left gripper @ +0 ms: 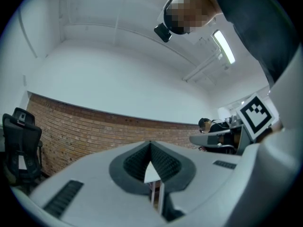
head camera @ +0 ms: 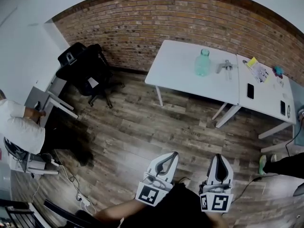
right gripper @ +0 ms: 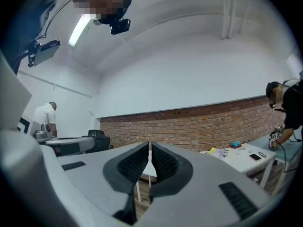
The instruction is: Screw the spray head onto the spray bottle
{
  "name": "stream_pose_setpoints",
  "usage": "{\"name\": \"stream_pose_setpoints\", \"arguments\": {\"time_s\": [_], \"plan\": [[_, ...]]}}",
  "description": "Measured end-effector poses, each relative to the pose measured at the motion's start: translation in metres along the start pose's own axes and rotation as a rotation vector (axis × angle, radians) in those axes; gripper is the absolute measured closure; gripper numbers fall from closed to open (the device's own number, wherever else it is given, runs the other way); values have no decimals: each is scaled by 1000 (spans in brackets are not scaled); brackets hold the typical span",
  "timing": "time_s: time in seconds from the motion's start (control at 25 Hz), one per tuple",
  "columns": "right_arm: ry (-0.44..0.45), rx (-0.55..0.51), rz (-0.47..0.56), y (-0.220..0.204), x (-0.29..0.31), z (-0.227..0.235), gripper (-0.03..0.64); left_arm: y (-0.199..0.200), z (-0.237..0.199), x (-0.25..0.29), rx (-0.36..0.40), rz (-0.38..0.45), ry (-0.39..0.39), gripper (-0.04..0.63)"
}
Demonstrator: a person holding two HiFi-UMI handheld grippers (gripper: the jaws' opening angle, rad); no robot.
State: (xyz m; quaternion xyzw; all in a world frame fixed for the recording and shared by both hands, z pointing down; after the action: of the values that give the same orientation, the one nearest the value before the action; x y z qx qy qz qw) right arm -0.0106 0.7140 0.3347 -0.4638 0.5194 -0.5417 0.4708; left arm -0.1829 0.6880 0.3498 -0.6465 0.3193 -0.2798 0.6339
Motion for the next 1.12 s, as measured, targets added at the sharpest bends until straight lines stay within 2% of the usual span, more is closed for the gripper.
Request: {"name": "stream_pose_setpoints", "arguments": {"time_s": [0.24,0.36,0.56,0.68,0.84,1.12], "plan": [[3,20,1,-4,-21,21,607,-5,29,3,13,-18,-7,594],[29,52,4,-9,-33,30,607,-9,47,4,-8,-8,-16,594],[31,80,56,-13,-58,45,609,-23,81,-3,-18,-64,-69,594],[36,94,44,-20,-62,51,609,-26,86,-3,15,-80,-71,594],[25,88,50,-19,-61,54,609,-27,84,5,11,-77,-77,594],[-35,60,19,-21,-44,64,609,-32,86,33,-1,-82,-168,594]]}}
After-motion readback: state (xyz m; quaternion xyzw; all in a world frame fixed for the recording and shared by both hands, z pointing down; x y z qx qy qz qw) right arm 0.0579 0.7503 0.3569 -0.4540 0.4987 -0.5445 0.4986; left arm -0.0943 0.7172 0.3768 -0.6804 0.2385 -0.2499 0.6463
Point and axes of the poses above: the fingertips, and each gripper's own axes: x forward along the fingers, z to its right, y out of its top, the point moved 4 cm from there along -x, backward along the fingers, and after that the axes turned 1 degree about y, right-handed, at the moved point
